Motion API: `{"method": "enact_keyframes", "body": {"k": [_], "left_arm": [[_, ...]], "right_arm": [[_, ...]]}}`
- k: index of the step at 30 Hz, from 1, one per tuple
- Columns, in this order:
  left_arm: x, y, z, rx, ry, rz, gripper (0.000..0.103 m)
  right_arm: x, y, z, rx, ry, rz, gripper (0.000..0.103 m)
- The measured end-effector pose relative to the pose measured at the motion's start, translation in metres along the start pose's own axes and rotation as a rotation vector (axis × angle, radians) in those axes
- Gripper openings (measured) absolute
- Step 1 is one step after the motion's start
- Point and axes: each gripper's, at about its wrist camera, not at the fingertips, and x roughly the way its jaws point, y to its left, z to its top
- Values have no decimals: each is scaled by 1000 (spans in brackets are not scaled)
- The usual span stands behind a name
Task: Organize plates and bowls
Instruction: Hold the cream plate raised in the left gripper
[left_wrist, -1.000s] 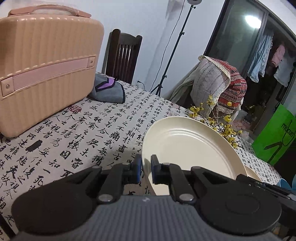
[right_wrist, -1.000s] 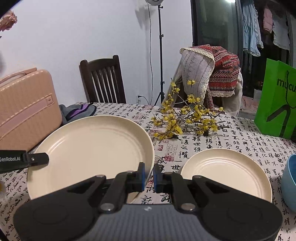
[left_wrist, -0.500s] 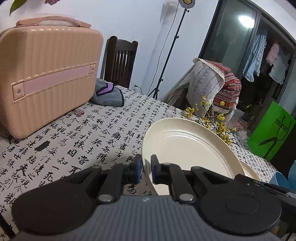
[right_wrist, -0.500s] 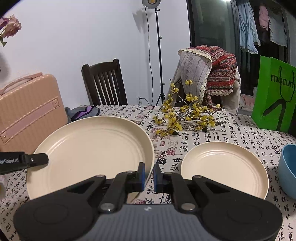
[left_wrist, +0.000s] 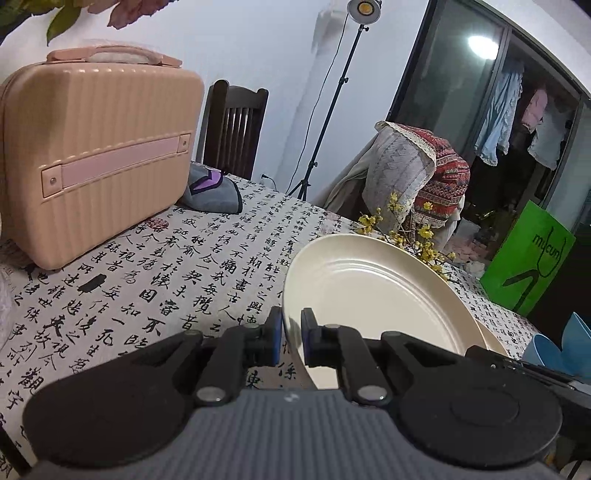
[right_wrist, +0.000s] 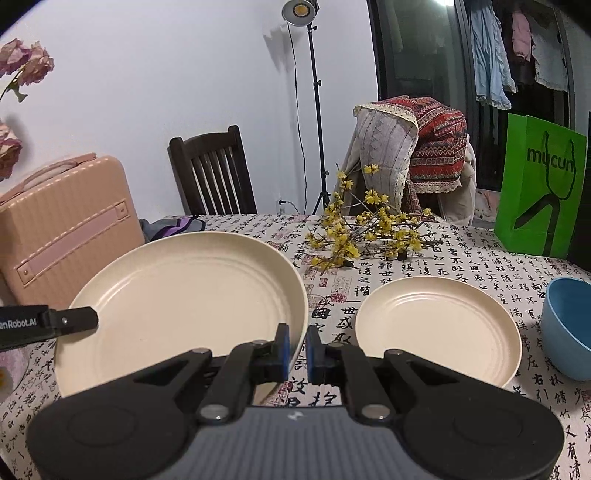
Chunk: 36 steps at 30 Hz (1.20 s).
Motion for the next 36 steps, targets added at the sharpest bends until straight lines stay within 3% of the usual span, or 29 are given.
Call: {"method": "enact_keyframes", "body": {"k": [36], "left_arm": [[-52,-10,-30,39,-43,-36,11]], "right_arm": [[-58,-4,-32,15,-48,-11,9]]}}
